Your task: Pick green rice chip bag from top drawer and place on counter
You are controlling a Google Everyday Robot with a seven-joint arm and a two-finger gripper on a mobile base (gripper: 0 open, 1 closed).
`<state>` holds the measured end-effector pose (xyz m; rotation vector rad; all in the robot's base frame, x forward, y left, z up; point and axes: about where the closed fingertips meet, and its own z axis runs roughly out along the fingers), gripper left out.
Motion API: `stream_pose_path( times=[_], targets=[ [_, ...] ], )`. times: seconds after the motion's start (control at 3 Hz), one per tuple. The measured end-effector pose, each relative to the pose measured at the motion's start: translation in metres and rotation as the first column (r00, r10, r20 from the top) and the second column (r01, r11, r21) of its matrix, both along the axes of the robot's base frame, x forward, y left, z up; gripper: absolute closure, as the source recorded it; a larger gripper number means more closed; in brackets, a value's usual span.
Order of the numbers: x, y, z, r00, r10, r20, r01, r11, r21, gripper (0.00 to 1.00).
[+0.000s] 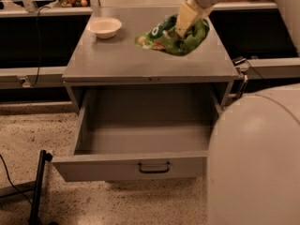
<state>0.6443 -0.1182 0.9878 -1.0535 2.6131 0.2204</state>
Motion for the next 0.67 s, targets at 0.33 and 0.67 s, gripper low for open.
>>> stream_pose_path(
  times=[0.33, 0.67],
  targets=[
    [0.013, -0.003, 0.005, 0.9992, -0.029, 0.026, 0.029, 0.999, 0.029, 1.0],
    [0.027, -0.003, -0.02, 0.9969, -0.076, -0.02, 0.078, 0.99, 0.117, 1.0]
  ],
)
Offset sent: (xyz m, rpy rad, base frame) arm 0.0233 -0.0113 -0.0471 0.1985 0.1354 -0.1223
